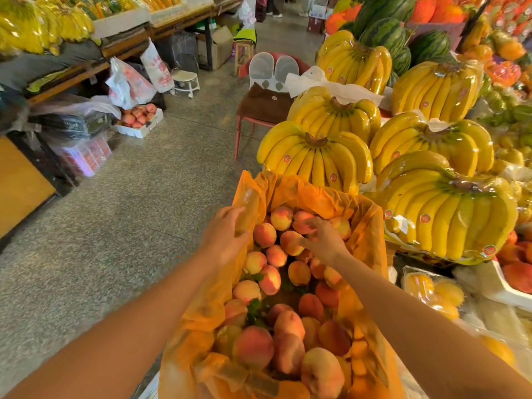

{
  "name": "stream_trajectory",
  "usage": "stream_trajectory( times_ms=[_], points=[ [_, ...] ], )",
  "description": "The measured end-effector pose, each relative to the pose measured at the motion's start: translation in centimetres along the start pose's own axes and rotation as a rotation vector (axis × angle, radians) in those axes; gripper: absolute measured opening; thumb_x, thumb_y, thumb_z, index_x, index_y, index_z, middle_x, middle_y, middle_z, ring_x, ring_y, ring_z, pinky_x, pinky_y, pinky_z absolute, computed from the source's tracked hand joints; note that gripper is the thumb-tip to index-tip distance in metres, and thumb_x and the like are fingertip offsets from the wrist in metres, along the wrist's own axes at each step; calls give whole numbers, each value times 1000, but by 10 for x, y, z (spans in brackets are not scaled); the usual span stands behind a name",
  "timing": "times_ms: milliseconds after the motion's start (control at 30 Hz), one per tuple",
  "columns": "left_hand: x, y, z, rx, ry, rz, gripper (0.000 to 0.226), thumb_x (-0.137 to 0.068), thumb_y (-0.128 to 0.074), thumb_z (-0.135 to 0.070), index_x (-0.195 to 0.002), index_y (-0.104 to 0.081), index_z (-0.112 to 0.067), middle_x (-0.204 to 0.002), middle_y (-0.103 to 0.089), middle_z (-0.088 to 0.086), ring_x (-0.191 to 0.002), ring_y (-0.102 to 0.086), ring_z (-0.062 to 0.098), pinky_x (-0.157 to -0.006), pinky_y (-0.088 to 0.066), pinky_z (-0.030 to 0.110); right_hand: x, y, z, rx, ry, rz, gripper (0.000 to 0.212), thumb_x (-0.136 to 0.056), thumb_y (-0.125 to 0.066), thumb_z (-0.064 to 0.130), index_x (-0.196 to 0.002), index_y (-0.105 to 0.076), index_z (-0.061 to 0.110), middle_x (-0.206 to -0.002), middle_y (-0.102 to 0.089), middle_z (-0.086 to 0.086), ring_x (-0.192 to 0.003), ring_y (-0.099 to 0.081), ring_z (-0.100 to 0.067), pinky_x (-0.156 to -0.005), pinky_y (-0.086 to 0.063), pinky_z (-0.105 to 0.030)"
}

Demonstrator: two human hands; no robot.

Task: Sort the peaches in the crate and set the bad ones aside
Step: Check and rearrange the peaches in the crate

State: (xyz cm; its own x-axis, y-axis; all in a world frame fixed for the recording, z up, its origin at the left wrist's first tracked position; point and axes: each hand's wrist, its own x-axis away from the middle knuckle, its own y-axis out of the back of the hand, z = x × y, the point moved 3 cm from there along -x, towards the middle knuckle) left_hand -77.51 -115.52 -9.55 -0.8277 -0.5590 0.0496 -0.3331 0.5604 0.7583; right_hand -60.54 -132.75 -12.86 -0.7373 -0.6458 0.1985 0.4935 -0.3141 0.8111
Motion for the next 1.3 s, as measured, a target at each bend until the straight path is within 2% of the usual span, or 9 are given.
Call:
stream_trajectory(
  times_ms=[167, 300, 567, 700, 933, 1067, 1167, 1233, 1300],
  points=[
    [-19, -12, 7, 113, -10, 23, 57, -90, -60, -27, -142, -38, -21, -138, -43, 6, -124, -46, 23, -102, -40, 39, -35, -9, -9, 29, -42, -113, 61, -84, -72, 31, -137, -46, 16, -130, -48, -12, -115, -51, -32, -88, -43, -33],
    [-22, -19, 11, 189, -62, 24, 57, -90, -61, -23, -142, -37, -24, -139, -45, 3, -120, -49, 20, -100, -42, 38, -41, -25, -10, 67, -65, -200, 66, -82, -74, 24, -140, -44, 17, -135, -42, -14, -116, -48, -38, -95, -45, -40],
    [-29, -22, 13, 250, -89, 0, 54, -89, -63, -20, -138, -42, -23, -136, -48, 0, -120, -49, 16, -100, -43, 36, -43, -36, -3, 37, -149, -373, 54, -81, -74, 18, -127, -47, 12, -129, -40, -18, -119, -41, -37, -96, -41, -39],
    [-29, -21, 12, 240, -105, 5, 52, -89, -63, -21, -137, -43, -25, -136, -47, -1, -120, -48, 14, -99, -42, 31, -44, -38, -6, 109, -174, -403, 57, -82, -73, 25, -130, -44, 13, -126, -49, -16, -118, -41, -39, -92, -42, -43],
    [-29, -17, 12, 195, -115, 29, 49, -90, -62, -22, -135, -43, -27, -135, -47, -1, -118, -50, 16, -97, -45, 36, -43, -36, -11, 201, -148, -451, 60, -77, -75, 40, -124, -52, 10, -117, -52, -17, -108, -47, -35, -83, -47, -43],
    [-30, -13, 7, 5, -136, -86, 43, -86, -64, -25, -128, -53, -21, -132, -44, 3, -121, -44, 20, -101, -40, 35, -30, -27, -14, 95, -62, -476, 57, -77, -74, 48, -114, -56, 9, -107, -56, -13, -98, -54, -32, -75, -45, -39],
    [-32, -17, -19, -169, -313, -207, 32, -82, -64, -27, -114, -62, -20, -122, -52, 2, -117, -44, 23, -101, -38, 37, -20, -10, -17, -73, 2, -425, 58, -76, -75, 51, -118, -57, 16, -110, -56, -5, -101, -54, -23, -80, -45, -35],
    [-36, -33, -37, -193, -420, -146, 29, -81, -62, -28, -109, -63, -21, -113, -56, -1, -112, -47, 22, -97, -40, 39, -13, 5, -21, -165, 26, -394, 58, -75, -76, 52, -119, -59, 19, -109, -56, -3, -101, -54, -20, -83, -47, -35],
    [-42, -57, -45, -161, -380, 9, 33, -82, -65, -28, -114, -60, -22, -114, -56, 0, -111, -47, 23, -95, -40, 37, -6, 22, -27, -277, 23, -379, 57, -74, -76, 51, -120, -60, 21, -109, -58, -2, -99, -57, -18, -83, -49, -35]
  ],
)
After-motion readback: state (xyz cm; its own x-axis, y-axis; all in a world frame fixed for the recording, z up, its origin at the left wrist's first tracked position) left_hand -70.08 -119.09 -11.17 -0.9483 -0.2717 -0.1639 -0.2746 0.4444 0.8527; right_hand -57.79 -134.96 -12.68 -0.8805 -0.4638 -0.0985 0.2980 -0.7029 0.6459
